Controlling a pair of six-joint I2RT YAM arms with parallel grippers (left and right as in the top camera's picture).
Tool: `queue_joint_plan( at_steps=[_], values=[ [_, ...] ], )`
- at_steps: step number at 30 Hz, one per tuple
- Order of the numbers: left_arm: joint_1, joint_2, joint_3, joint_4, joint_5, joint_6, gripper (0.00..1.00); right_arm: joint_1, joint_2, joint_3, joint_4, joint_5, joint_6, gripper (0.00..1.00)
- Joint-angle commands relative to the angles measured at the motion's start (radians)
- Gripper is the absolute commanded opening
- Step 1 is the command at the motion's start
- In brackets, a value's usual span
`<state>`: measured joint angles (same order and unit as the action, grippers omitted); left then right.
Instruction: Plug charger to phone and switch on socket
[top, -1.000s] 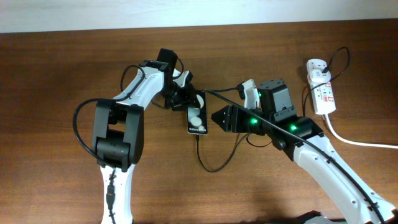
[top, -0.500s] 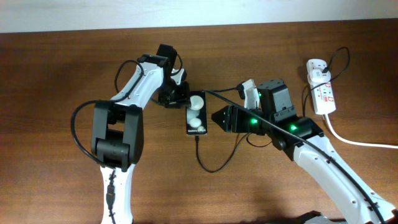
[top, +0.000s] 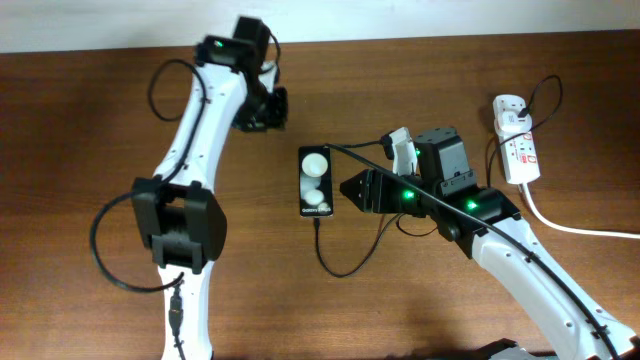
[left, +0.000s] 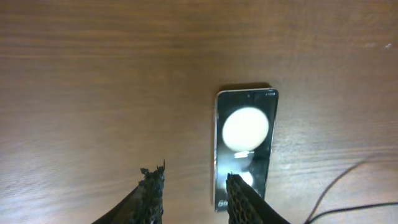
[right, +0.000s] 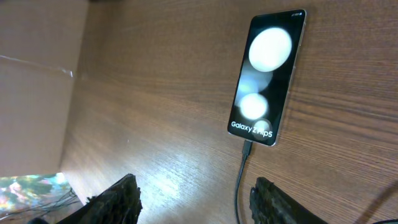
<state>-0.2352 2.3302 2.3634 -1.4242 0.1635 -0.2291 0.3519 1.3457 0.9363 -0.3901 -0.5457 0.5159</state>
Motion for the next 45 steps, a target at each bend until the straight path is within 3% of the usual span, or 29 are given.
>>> queue_joint_plan(
  at_steps=[1, 7, 18, 29, 35, 44, 45],
  values=[
    [0.037, -0.007, 0.188, -0.103, -0.074, -0.002, 0.36, -0.006, -0.002, 0.019, -0.001, 0.009, -0.012, 0.60],
    [0.068, -0.060, 0.375, -0.261, -0.082, 0.027, 0.35, -0.006, -0.002, 0.019, 0.000, 0.009, -0.018, 0.60],
    [0.068, -0.222, 0.376, -0.264, -0.082, 0.051, 0.37, -0.038, -0.044, 0.055, -0.122, 0.089, -0.089, 0.60],
    [0.067, -0.334, 0.376, -0.264, -0.082, 0.051, 0.40, -0.376, -0.103, 0.278, -0.507, 0.114, -0.261, 0.61],
    [0.067, -0.337, 0.369, -0.264, -0.082, 0.051, 0.43, -0.582, -0.103, 0.403, -0.618, 0.167, -0.303, 0.60],
    [0.067, -0.337, 0.367, -0.264, -0.082, 0.051, 0.58, -0.845, -0.071, 0.420, -0.608, 0.161, -0.320, 0.21],
    [0.067, -0.337, 0.367, -0.264, -0.082, 0.051, 0.63, -0.862, -0.060, 0.420, -0.601, 0.154, -0.332, 0.17]
  ],
)
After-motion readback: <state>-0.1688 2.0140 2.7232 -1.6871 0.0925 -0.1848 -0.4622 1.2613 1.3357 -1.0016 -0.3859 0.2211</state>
